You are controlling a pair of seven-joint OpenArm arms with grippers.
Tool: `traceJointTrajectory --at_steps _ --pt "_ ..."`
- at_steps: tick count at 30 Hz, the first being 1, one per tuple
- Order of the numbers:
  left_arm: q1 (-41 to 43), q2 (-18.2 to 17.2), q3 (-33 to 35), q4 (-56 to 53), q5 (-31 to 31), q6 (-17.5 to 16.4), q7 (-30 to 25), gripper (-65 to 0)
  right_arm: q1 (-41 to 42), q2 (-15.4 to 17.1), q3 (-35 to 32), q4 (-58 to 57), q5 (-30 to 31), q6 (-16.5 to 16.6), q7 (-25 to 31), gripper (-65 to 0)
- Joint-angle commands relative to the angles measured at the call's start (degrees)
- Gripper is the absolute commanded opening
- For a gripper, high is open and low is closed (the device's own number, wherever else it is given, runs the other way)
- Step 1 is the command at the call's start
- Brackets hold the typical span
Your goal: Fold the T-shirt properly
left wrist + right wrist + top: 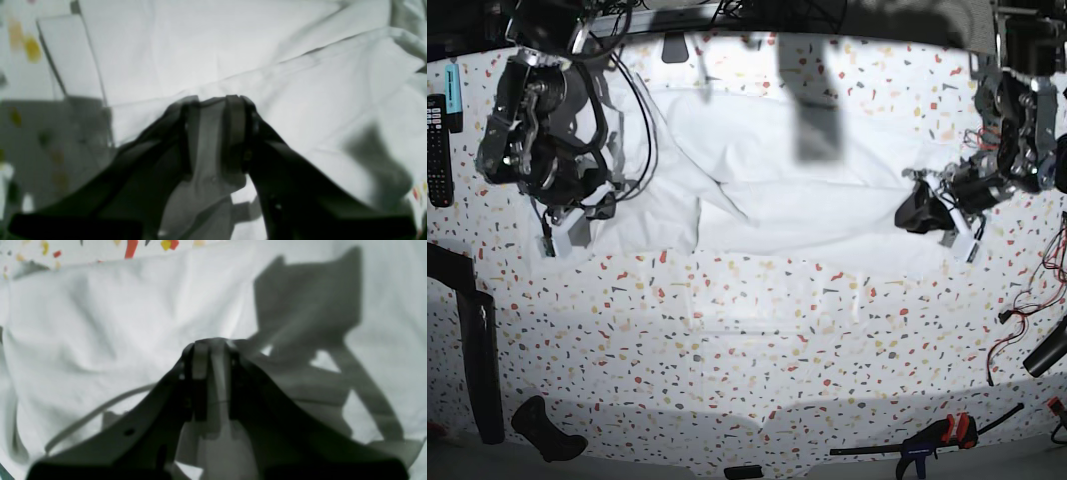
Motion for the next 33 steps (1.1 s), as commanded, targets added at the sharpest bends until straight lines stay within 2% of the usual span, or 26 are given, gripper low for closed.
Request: traceJointTrajectory --at_steps 1,6,8,11,15,19,21,23,26,29,33 --pt "-0.44 -1.18 0.02 -1.86 7.65 5.49 4.87 -49.9 1.20 0.50 0.04 0.44 -1.03 -0.96 0.46 -55.7" --pt "-5.46 -2.25 0.02 -7.32 8.07 7.82 4.59 -49.9 4.15 0.35 0.04 0.42 -1.22 -2.36 1.16 -55.7" --pt "-6.78 -2.45 0.02 -9.35 8.02 8.94 4.94 -49.9 5.46 0.37 0.04 0.42 -3.28 -3.28 1.88 -55.7" --pt "-7.23 -2.43 0.02 -9.86 7.61 9.27 8.66 -49.9 7.10 0.68 0.04 0.42 -5.51 -4.83 1.95 -55.7" --pt "-7.21 -2.45 0.02 -9.86 3.26 9.25 14.34 -49.9 8.44 1.05 0.04 0.42 -5.73 -4.92 2.38 -55.7" --pt "-7.21 -2.45 0.02 -9.79 1.05 9.22 15.63 -49.9 9.70 1.84 0.02 0.44 -4.63 -4.87 1.79 -55.7" --pt "-7.23 -2.47 0.02 -9.79 1.07 9.22 15.52 -49.9 10.25 2.54 0.04 0.57 -0.15 -2.75 -0.04 -55.6" --pt "-7.34 -2.47 0.02 -9.79 1.07 9.22 15.52 -49.9 10.82 3.15 0.04 1.44 5.46 3.26 -3.65 -55.6" --pt "-7.41 -2.49 0.02 -9.70 1.07 9.22 15.41 -49.9 10.82 3.32 0.04 5.14 14.86 3.86 -8.44 -55.6" --pt "-7.45 -2.56 0.02 -9.64 0.44 9.22 14.53 -49.9 10.88 3.02 -0.20 7.26 21.75 3.86 -9.77 -55.7" --pt "-7.52 -3.26 0.02 -6.99 -1.20 9.09 13.35 -49.9 10.84 2.40 -2.97 7.30 23.12 3.86 -11.23 -55.7"
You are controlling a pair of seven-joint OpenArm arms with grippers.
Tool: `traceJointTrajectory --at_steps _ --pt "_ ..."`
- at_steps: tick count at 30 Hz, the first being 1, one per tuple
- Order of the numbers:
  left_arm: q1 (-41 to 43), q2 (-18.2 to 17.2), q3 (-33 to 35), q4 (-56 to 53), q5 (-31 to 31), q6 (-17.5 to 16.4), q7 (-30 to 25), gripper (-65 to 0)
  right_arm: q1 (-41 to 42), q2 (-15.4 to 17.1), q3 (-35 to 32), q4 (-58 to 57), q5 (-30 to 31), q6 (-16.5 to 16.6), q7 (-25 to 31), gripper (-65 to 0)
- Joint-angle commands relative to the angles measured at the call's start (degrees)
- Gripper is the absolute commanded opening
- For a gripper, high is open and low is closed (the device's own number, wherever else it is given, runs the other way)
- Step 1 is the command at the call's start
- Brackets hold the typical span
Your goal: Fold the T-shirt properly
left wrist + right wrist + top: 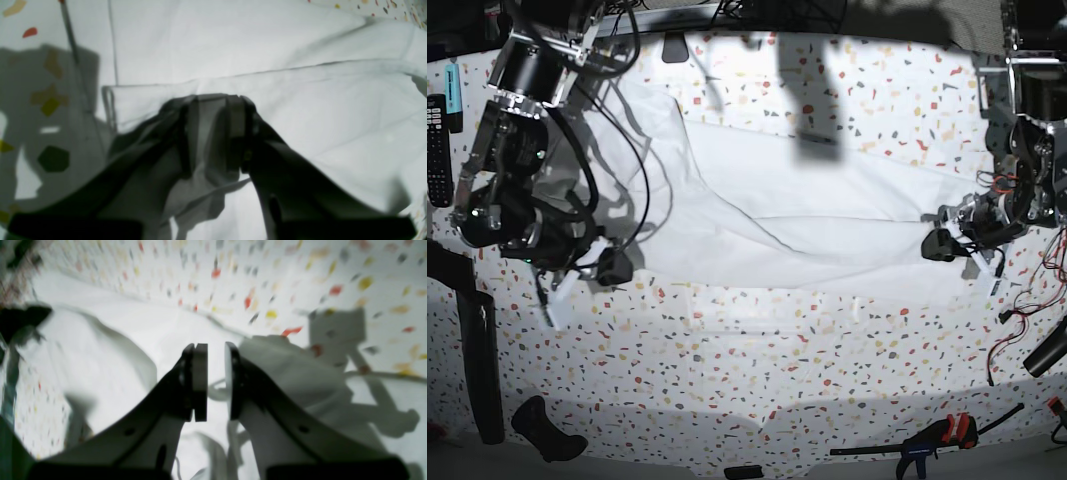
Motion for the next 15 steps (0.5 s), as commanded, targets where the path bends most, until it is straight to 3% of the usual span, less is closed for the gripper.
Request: traceJointTrajectory --at_steps 1,4,9,12,15 --pt "0.59 -1.53 0.11 1.07 4.68 1.79 5.09 -49.9 1.42 0.33 -0.70 0.98 1.53 0.47 0.61 -55.7" --pt "0.59 -2.73 0.11 6.47 4.72 1.81 6.12 -47.5 1.44 0.48 -1.40 0.98 1.53 0.47 0.52 -55.6" --pt "0.57 -6.03 0.11 16.70 4.79 1.81 6.78 -36.8 1.36 1.62 -1.29 0.98 1.31 0.47 -2.08 -55.0" --pt "0.42 -7.37 0.15 21.86 11.74 -0.57 2.91 -30.3 1.25 2.10 -1.31 0.98 -0.28 0.47 -2.05 -47.3" --pt "-0.59 -9.44 1.95 24.00 10.47 -2.36 2.64 -29.3 1.25 2.40 -1.29 0.98 -0.20 0.47 -2.08 -40.4"
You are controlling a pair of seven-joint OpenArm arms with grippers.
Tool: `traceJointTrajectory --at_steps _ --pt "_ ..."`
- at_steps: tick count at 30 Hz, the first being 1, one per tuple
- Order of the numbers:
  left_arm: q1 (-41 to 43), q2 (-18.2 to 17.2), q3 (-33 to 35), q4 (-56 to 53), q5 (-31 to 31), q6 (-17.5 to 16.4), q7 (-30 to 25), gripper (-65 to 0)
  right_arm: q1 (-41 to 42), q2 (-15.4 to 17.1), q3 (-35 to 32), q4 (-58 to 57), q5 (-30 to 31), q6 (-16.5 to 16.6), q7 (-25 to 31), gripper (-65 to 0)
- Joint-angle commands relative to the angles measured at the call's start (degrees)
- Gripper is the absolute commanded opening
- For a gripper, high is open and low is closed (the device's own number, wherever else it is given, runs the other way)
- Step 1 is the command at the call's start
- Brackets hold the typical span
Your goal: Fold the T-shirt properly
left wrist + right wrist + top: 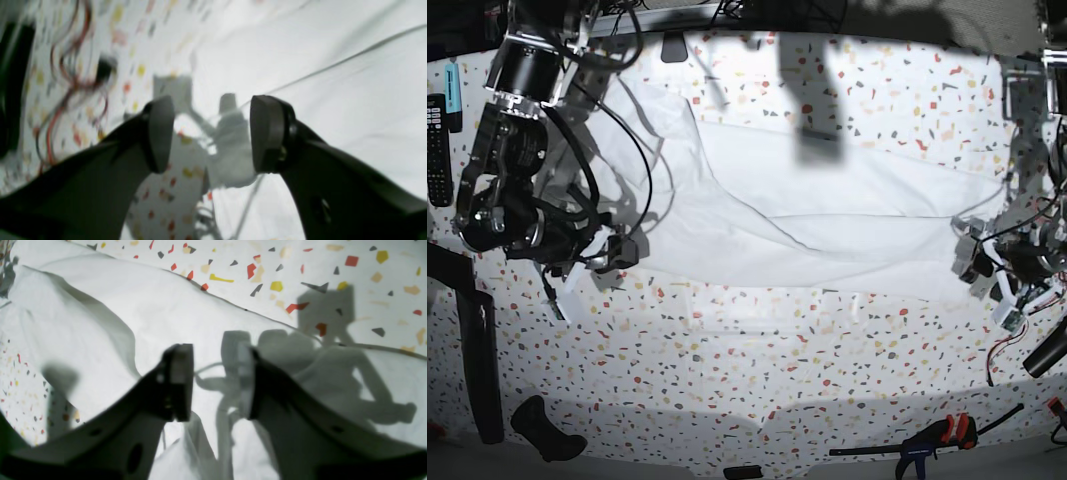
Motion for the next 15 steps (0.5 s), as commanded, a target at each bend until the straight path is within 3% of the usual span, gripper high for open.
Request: traceJointTrajectory --at_steps 1,4,7,11,15 --pt "-1.68 -1.53 0.81 0.85 -0.74 -0.63 -0.35 -29.3 1.27 0.79 0.15 0.96 1.25 0.45 1.09 -39.3" --pt "-3.23 -3.37 7.02 0.68 -0.72 -4.21 0.42 -29.3 1.25 0.76 0.13 0.96 1.22 0.45 1.09 -39.3" --pt "-5.66 -5.51 16.98 0.68 1.01 -4.21 0.35 -29.3 1.25 0.76 0.13 0.96 1.20 0.45 1.07 -39.3" --pt "-10.71 -6.97 30.51 0.68 8.24 -4.21 -1.81 -29.3 1.25 0.74 0.13 0.96 0.96 0.45 1.05 -39.3" --pt "-15.96 -7.04 39.01 0.63 9.05 -4.21 -1.77 -29.3 1.09 0.76 0.15 0.96 -0.61 0.45 1.05 -39.3"
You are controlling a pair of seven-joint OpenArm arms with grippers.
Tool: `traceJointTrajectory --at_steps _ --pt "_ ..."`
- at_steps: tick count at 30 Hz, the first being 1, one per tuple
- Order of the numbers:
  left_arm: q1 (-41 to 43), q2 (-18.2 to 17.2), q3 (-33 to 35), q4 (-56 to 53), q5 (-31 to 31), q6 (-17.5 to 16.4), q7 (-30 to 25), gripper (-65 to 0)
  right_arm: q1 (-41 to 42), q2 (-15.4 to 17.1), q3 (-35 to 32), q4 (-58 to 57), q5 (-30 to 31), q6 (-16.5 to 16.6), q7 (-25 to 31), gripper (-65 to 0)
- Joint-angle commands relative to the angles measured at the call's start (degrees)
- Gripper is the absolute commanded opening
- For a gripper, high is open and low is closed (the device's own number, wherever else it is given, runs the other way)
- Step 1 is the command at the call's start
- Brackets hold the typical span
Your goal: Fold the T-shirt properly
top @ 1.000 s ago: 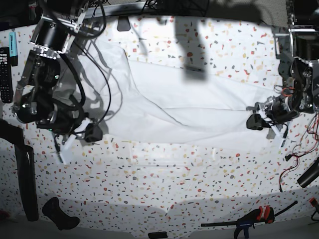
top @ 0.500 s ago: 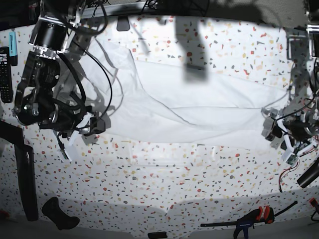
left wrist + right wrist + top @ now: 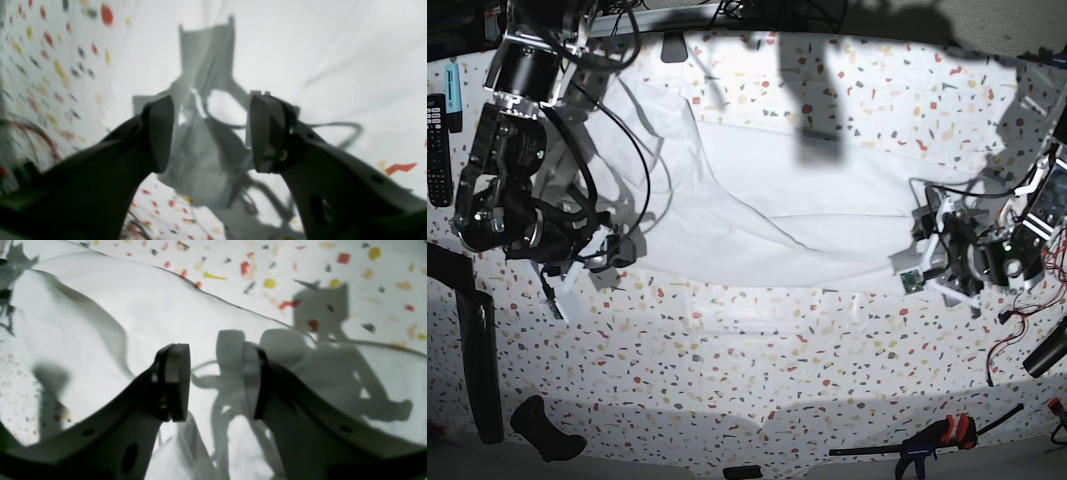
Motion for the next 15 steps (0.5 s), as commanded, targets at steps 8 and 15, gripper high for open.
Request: traceJointTrajectory --at_steps 8,15 --pt "-8.55 0.09 3.10 -6.43 -13.09 0.47 7.19 -29.4 0.94 0.61 0.09 0.96 0.94 0.47 1.05 -39.3" --pt "-14.71 5.40 3.10 -26.60 -16.11 0.47 8.33 -29.4 0.98 0.61 0.07 0.96 0.96 0.47 1.05 -39.3"
